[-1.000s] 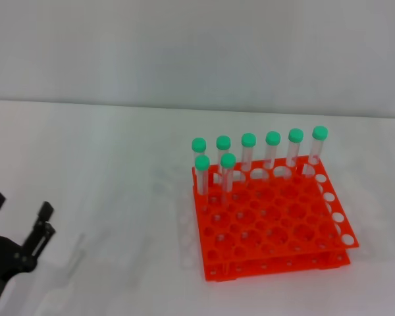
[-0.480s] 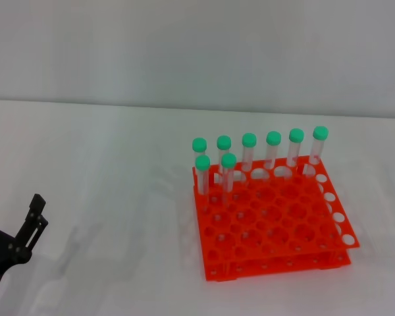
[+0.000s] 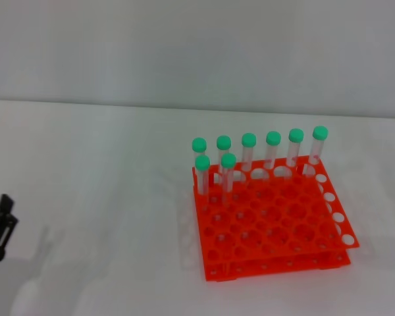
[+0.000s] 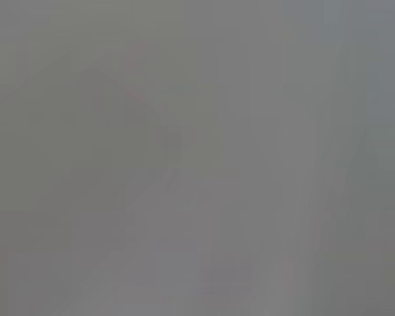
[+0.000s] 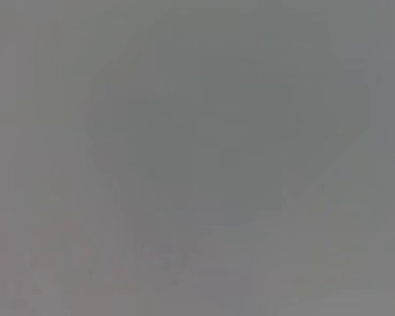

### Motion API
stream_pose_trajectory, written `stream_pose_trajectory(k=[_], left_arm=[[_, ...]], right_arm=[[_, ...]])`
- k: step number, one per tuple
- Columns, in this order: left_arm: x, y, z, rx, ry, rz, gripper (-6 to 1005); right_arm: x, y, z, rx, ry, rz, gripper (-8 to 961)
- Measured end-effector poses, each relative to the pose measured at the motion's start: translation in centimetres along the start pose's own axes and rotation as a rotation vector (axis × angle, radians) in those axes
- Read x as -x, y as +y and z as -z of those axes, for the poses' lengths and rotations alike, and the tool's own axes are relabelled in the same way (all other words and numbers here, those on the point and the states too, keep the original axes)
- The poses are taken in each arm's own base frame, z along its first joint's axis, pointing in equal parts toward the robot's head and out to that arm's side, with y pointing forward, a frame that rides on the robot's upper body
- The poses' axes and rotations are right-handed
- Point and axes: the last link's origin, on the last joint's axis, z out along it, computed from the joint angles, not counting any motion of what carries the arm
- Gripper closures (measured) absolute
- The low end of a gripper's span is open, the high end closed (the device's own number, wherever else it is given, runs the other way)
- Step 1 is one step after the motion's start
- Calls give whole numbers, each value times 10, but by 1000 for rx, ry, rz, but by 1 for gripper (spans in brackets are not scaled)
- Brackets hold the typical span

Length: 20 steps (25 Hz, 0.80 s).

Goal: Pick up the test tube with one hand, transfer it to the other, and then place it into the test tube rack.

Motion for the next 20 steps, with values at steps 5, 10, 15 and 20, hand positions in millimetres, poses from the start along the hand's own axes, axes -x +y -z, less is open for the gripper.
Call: stream_pose_trajectory(k=[5,10,15,20], left_arm=[[0,-13,7,-116,11,109,196],[0,-18,12,-158,12,146,196],[0,-19,12,-160,13,148,196],[1,-19,11,-161,5,150,196]], right_arm=[[-1,0,1,-1,5,-3,81],[-1,0,1,-3,6,-4,81],[-1,0,1,-3,6,-5,81],[-1,0,0,-2,4,-9,81]])
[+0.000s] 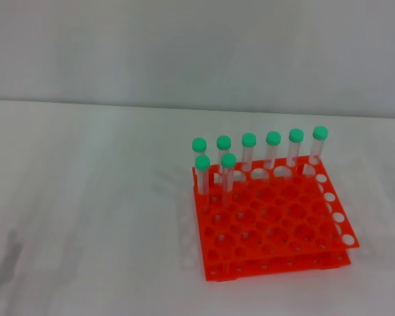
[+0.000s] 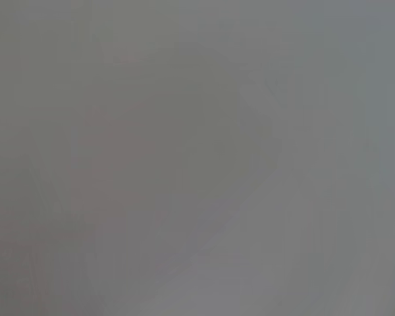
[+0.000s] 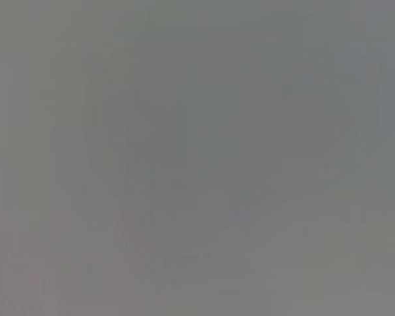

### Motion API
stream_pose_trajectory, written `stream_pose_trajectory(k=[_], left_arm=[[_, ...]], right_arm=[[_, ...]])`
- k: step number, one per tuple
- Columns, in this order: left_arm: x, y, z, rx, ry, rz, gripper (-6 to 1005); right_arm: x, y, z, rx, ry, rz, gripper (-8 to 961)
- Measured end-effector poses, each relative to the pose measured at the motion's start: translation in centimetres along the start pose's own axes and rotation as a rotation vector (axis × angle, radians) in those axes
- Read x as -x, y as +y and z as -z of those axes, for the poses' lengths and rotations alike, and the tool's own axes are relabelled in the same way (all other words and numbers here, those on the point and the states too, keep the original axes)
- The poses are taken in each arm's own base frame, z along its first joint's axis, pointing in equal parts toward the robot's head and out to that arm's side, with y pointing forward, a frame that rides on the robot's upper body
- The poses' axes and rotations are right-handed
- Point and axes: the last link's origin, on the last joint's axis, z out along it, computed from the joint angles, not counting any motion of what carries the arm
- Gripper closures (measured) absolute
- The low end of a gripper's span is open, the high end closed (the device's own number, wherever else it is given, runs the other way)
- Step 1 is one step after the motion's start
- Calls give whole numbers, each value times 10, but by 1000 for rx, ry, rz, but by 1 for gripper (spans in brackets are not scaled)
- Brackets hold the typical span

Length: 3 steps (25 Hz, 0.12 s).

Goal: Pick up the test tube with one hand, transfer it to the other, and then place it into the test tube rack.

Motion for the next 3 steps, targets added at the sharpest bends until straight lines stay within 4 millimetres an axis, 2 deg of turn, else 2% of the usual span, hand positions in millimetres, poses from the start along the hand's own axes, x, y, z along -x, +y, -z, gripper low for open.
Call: stream_pose_trajectory(k=[3], left_arm=[[2,0,-2,-4,-16,1,196]], right_arm=[[0,0,0,0,0,-6,81]])
